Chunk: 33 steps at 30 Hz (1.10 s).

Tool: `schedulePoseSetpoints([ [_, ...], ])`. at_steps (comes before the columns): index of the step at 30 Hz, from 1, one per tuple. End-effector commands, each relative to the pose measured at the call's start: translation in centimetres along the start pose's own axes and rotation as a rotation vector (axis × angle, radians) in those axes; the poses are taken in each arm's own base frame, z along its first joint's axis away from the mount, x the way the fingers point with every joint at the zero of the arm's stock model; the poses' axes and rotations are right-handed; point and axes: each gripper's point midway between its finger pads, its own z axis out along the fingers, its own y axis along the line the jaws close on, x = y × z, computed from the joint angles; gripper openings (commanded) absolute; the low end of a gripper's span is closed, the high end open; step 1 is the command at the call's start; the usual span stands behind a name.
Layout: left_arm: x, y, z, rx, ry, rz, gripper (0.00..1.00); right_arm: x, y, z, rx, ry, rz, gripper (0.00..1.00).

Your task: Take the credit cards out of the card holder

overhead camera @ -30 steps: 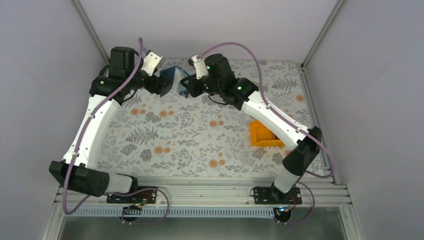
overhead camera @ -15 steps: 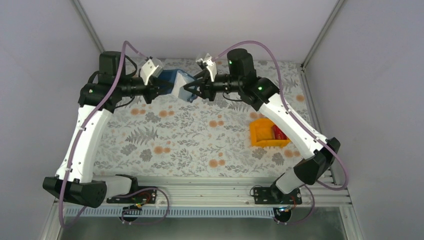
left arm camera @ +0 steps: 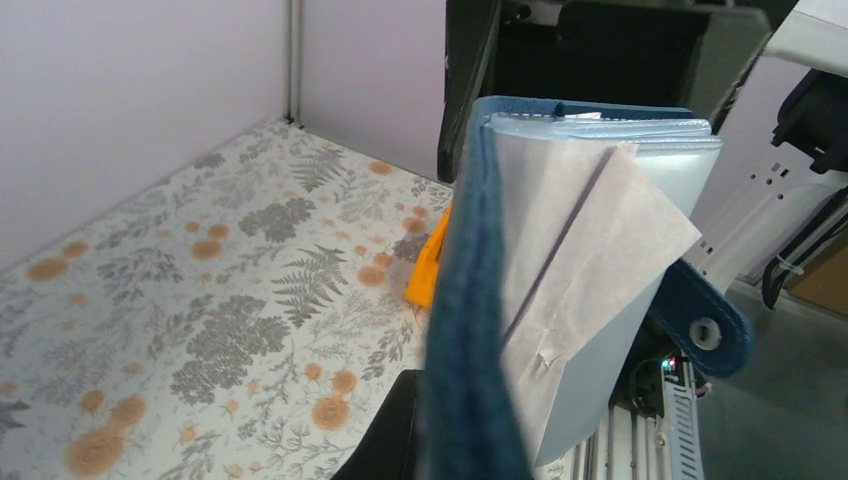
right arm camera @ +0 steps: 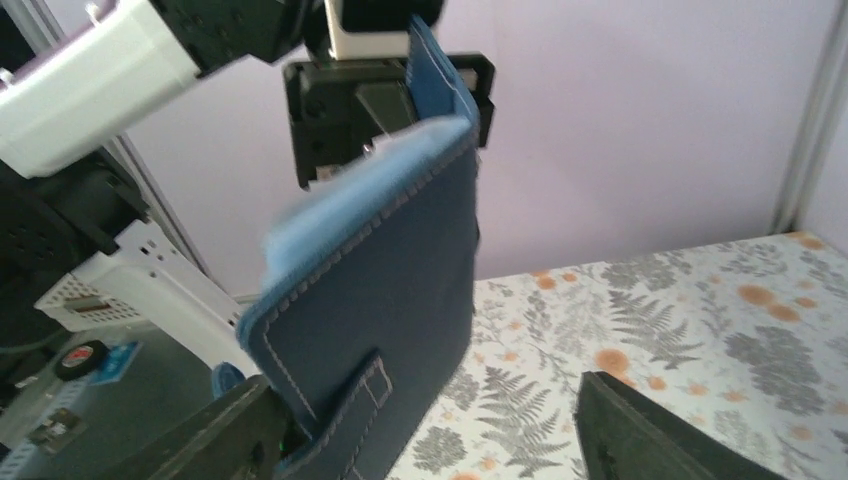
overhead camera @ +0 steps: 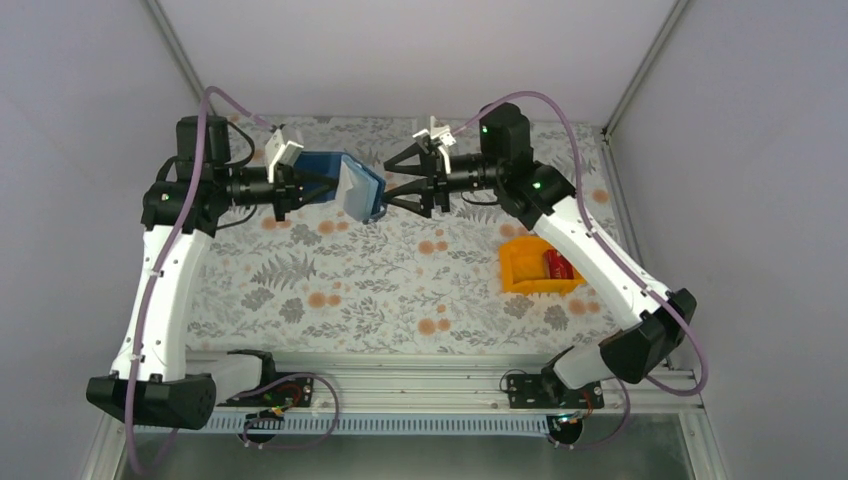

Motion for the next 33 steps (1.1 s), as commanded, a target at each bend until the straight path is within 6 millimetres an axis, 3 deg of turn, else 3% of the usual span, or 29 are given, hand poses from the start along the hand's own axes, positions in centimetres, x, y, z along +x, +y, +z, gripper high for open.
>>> schedulePoseSetpoints([
  [1, -0.3, 0.5, 0.3, 0.021, -0.037, -0.036, 0.03, -1.6, 1.7, 1.1, -0.129, -0.034, -0.045, 0.79],
  [3, -0.1, 1.3, 0.3, -0.021, -0.033, -0.056, 0.02, -1.7, 2.4, 1.7, -0.144, -0.032, -0.069, 0.86],
  [6, 0.1, 1.9, 0.3, -0.049, -0.033, -0.078, 0.02, -2.0, 1.7, 3.0, -0.061, -0.040, -0.067, 0.86],
  [14, 0.3, 1.7, 0.4, -0.037, -0.040, -0.082, 0.02, -2.6, -1.5, 3.4, 0.124, -0.061, -0.015, 0.54],
  [17, 0.2, 1.1, 0.2, -0.011, -0.048, -0.074, 0.02, -2.0, -1.4, 3.0, 0.142, -0.061, -0.022, 0.44],
  [18, 0.1, 1.0, 0.2, -0.009, -0.050, -0.072, 0.02, -1.8, -1.0, 2.8, 0.132, -0.064, -0.034, 0.44],
  [21, 0.4, 1.4, 0.1, -0.022, -0.044, -0.081, 0.02, -1.1, 0.4, 2.6, 0.069, -0.040, -0.061, 0.61],
  [29, 0.3, 1.5, -0.7, -0.038, -0.059, -0.084, 0.02, -0.2, -0.4, 2.3, 0.127, -0.001, -0.062, 0.53],
  [33, 0.3, 1.1, -1.0, -0.016, -0.072, -0.079, 0.02, 0.0, -1.0, 2.6, 0.137, 0.009, -0.049, 0.56],
])
